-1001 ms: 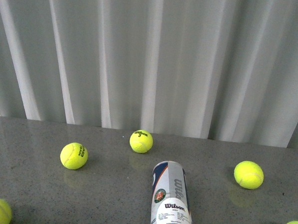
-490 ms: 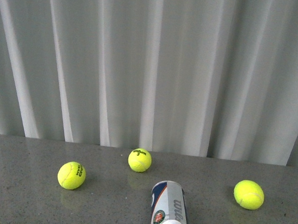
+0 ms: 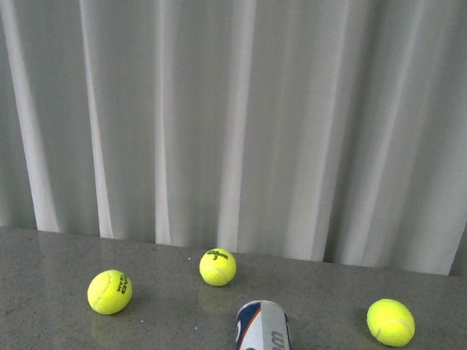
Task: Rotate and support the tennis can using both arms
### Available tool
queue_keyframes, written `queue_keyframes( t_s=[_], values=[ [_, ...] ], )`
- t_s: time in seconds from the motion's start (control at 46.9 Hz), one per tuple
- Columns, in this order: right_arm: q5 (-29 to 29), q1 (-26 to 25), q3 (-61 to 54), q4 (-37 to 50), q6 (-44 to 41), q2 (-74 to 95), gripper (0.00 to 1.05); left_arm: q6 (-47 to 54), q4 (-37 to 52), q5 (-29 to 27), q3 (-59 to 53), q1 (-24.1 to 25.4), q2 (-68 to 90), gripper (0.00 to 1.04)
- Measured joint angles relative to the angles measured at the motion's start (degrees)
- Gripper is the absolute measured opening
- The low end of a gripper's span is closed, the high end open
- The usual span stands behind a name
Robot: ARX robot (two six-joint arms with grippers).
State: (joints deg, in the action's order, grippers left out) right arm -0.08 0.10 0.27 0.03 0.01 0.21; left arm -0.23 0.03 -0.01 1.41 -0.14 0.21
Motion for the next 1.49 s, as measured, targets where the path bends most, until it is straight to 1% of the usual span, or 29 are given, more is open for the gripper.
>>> queue_keyframes(
  t_s=[0.17,0.192,0.234,0.256,0.277,0.32,0.362,0.405,0.469,0.533,0.618,0.746,1.065,1.491],
  values=[
    [-0.02,0.00,0.00,0.00,0.00,0.02,0.98,0.00,0.00,0.00,0.00,0.00,0.00,0.98],
    [-0.61,0.00,0.33,-1.11,0.70,0.66,0.98,0.00,0.00,0.00,0.00,0.00,0.00,0.98],
    [-1.60,0.48,2.84,-6.64,2.69,3.80,0.98,0.00,0.00,-0.02,0.00,0.00,0.00,0.98],
    [-1.18,1.49,4.83,-9.25,4.90,8.02,0.98,0.00,0.00,0.00,0.00,0.00,0.00,0.98],
    [-1.07,2.34,5.88,-9.31,5.84,11.26,0.98,0.00,0.00,0.00,0.00,0.00,0.00,0.98],
    [-1.18,5.25,9.11,-6.71,9.27,20.85,0.98,0.00,0.00,0.00,0.00,0.00,-0.02,0.98],
    [-1.57,7.23,11.76,-4.55,10.40,27.65,0.98,0.00,0.00,0.00,0.00,0.00,-0.02,0.98],
    [-3.34,9.68,16.24,-1.77,11.87,38.34,0.98,0.00,0.00,0.00,0.00,0.00,0.00,0.98],
    [-6.16,11.76,22.47,-0.83,13.60,53.00,0.98,0.00,0.00,0.00,0.00,0.00,-0.04,0.98],
    [-8.52,13.22,27.96,0.98,15.72,67.25,0.98,0.00,0.00,0.00,0.00,0.00,-0.02,0.98],
    [-9.18,14.73,34.01,1.97,18.64,81.37,0.98,0.00,0.00,0.00,0.00,0.00,-0.02,0.98],
    [-9.60,16.46,40.37,3.13,20.46,92.72,0.98,0.00,0.00,0.00,0.00,0.00,-0.02,0.98],
    [-9.90,19.50,52.70,1.14,21.33,106.49,0.98,0.00,0.00,0.00,0.00,0.00,-0.02,0.98],
    [-10.10,21.18,68.13,-4.44,22.03,123.27,0.98,0.00,0.00,0.00,0.00,0.00,-0.02,0.98]
  ],
)
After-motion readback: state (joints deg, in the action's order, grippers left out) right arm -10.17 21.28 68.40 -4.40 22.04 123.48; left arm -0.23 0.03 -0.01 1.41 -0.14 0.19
